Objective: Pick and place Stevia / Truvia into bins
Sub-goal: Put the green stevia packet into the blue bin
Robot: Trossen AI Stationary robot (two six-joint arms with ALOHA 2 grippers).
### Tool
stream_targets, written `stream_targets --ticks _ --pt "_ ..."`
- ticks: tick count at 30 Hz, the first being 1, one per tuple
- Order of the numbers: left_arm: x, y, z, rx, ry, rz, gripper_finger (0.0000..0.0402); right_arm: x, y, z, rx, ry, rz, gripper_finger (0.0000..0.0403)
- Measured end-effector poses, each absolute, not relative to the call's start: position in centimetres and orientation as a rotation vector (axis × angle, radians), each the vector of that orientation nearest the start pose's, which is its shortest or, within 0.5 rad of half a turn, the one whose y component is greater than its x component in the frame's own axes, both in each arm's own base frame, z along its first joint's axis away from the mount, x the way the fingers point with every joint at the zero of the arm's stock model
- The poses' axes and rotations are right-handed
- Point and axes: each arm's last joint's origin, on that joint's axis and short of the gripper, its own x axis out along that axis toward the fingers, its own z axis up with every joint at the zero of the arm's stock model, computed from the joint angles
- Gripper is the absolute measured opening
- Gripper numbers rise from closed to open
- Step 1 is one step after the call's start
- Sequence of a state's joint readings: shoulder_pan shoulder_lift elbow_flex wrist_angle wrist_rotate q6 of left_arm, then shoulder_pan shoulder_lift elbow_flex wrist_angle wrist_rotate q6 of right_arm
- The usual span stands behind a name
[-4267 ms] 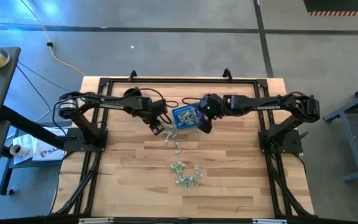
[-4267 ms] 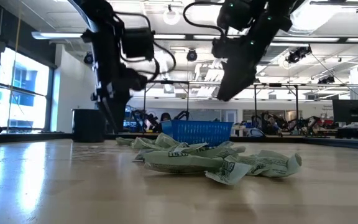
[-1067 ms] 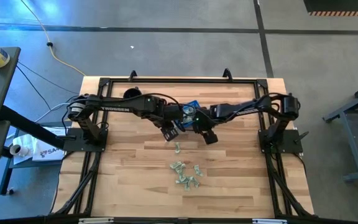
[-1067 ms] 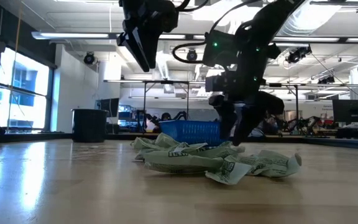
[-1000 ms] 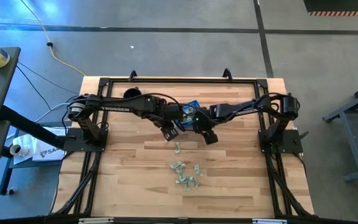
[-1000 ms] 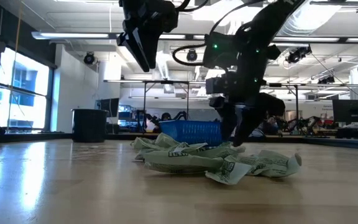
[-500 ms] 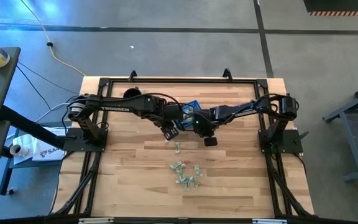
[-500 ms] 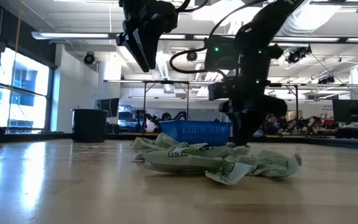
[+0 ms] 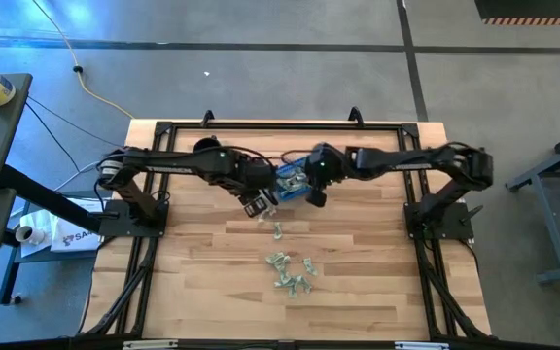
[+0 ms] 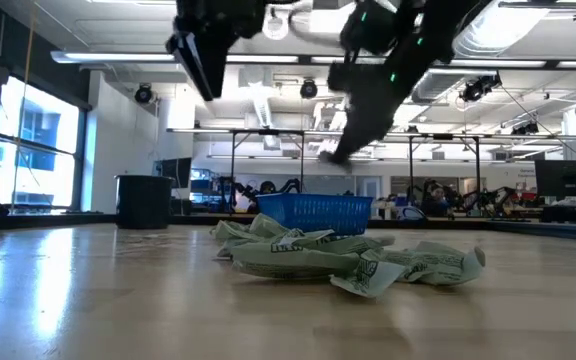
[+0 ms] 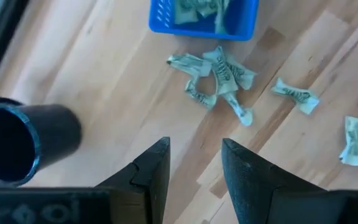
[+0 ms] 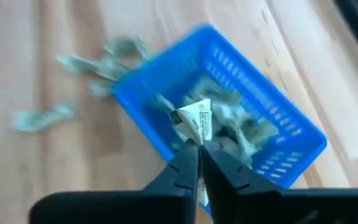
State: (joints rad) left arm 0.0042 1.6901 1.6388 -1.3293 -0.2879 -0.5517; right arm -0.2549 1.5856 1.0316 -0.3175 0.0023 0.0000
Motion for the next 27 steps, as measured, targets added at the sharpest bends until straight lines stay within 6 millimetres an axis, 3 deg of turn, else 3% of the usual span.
stream_targets --ticks 5,9,13,17,21,27 --pt "29.9 1.1 33.6 -0.271 1.199 0.671 0.0179 32.6 -9.5 19.6 0.153 0.862 -0.219 0.0075" --pt "28.6 1.1 32.7 -0.287 1.208 0.686 0.0179 32.5 -9.5 19.8 0.175 0.86 -0.219 0.0141" --pt "28.1 1.0 29.5 -0.338 1.261 0.662 0.0179 31.1 -9.0 21.5 0.165 0.889 -0.235 0.0205" --pt "28.9 0.8 25.4 -0.417 1.208 0.611 0.0179 29.1 -7.9 23.3 0.09 0.952 -0.304 0.025" --pt "30.2 1.8 22.5 -0.629 1.115 0.639 0.0179 27.2 -7.2 24.6 0.116 0.999 -0.382 0.0275" --pt "30.8 4.4 19.9 -0.785 1.115 0.789 0.0179 25.4 -7.0 25.5 0.167 1.038 -0.491 0.0283"
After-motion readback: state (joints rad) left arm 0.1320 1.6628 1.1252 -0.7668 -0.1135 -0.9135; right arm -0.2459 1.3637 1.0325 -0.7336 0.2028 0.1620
